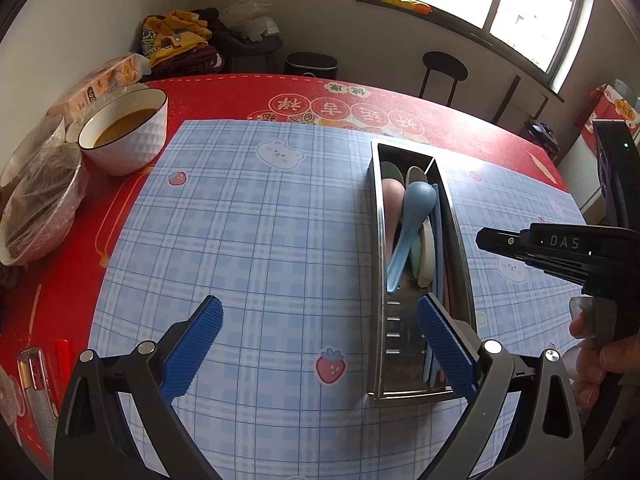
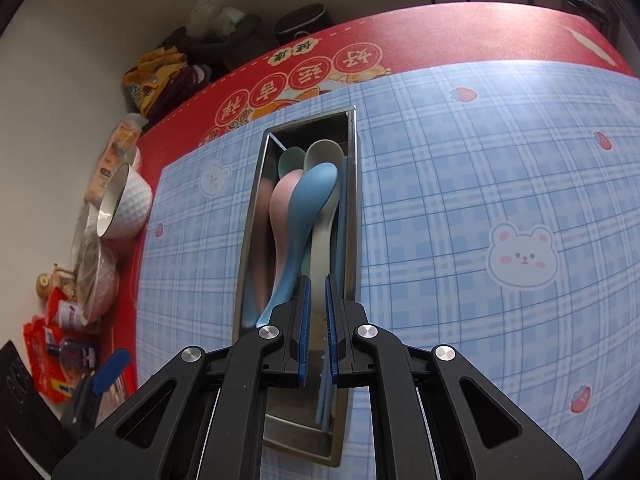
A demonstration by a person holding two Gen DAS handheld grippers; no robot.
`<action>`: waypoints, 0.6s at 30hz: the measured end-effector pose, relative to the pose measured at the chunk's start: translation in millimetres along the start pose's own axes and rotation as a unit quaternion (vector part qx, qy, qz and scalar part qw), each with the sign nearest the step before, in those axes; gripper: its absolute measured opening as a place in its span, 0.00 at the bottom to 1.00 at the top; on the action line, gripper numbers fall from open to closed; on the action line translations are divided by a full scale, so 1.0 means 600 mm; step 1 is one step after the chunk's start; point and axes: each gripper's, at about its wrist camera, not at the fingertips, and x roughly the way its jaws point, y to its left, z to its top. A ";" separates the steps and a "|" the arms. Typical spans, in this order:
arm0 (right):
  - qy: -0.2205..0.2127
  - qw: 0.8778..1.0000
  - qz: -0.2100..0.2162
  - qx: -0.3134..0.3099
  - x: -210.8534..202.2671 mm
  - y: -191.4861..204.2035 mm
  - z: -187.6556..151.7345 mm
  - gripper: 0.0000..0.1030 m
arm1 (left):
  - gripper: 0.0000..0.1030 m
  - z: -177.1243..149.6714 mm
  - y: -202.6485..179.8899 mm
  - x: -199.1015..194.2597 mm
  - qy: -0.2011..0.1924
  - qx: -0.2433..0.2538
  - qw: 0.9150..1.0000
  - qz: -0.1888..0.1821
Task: Organize utensils
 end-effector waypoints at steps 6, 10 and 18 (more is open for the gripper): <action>-0.056 0.997 -0.018 -0.059 -0.087 -0.015 -0.003 0.57 | 0.92 0.026 -0.037 -0.038 -0.025 0.025 0.999 -0.002; -0.092 0.992 -0.014 -0.082 -0.152 -0.031 -0.012 0.77 | 0.92 0.040 -0.067 -0.076 -0.045 0.046 0.998 -0.006; -0.182 0.977 -0.044 -0.098 -0.294 -0.051 -0.044 0.85 | 0.92 0.064 -0.124 -0.192 -0.112 0.077 0.990 -0.029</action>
